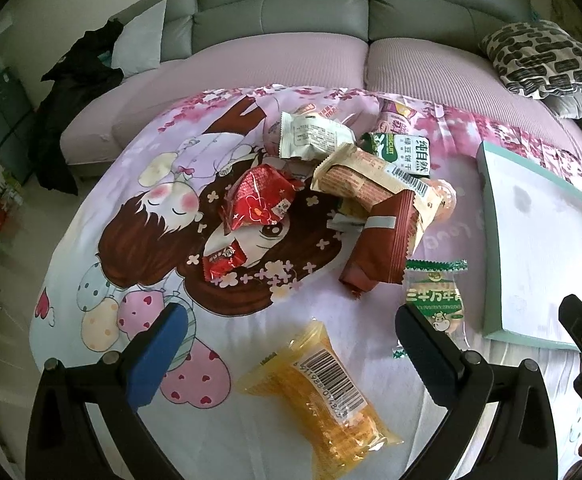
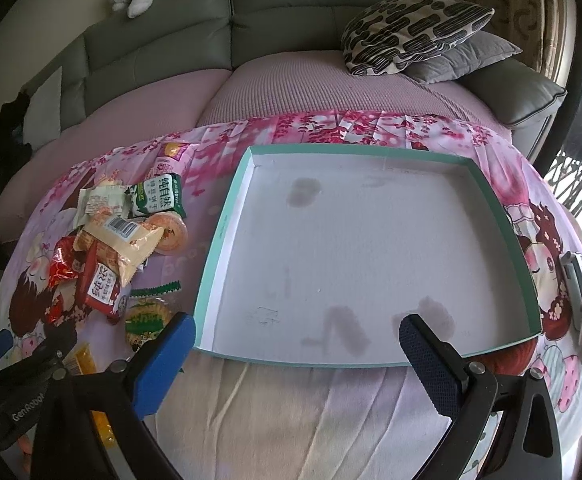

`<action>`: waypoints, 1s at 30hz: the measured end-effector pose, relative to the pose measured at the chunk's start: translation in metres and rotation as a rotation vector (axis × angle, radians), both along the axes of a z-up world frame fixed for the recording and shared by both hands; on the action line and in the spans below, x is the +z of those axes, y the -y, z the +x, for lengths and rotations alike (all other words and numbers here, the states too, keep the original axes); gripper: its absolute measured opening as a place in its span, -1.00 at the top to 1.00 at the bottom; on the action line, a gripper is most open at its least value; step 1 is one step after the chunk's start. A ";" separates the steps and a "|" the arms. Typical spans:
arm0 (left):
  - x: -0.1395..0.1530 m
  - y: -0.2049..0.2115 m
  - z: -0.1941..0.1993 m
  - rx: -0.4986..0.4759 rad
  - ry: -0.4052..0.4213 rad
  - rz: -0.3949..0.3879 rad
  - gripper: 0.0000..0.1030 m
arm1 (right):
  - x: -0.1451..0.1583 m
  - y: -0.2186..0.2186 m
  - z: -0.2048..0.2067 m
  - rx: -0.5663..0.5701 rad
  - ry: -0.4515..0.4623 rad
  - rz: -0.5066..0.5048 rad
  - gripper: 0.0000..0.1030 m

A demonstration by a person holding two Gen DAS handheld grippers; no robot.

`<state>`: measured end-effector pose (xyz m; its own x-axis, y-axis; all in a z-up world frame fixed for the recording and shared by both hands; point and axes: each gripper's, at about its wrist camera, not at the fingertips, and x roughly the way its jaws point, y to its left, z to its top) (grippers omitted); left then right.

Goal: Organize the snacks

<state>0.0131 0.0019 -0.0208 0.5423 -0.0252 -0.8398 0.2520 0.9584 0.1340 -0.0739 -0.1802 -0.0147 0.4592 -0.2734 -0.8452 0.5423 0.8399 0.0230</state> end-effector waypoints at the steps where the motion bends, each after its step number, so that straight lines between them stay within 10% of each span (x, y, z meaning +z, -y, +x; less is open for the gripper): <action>1: 0.000 0.000 0.000 -0.001 -0.001 0.001 -1.00 | 0.000 0.000 0.000 0.000 0.000 0.000 -1.00; 30: -0.008 0.000 0.001 0.002 -0.042 -0.009 -1.00 | -0.004 -0.002 0.001 0.002 -0.007 0.001 -1.00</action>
<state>0.0140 0.0018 -0.0285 0.5066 -0.0313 -0.8616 0.2550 0.9601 0.1151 -0.0725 -0.1781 -0.0190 0.4535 -0.2714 -0.8489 0.5407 0.8410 0.0199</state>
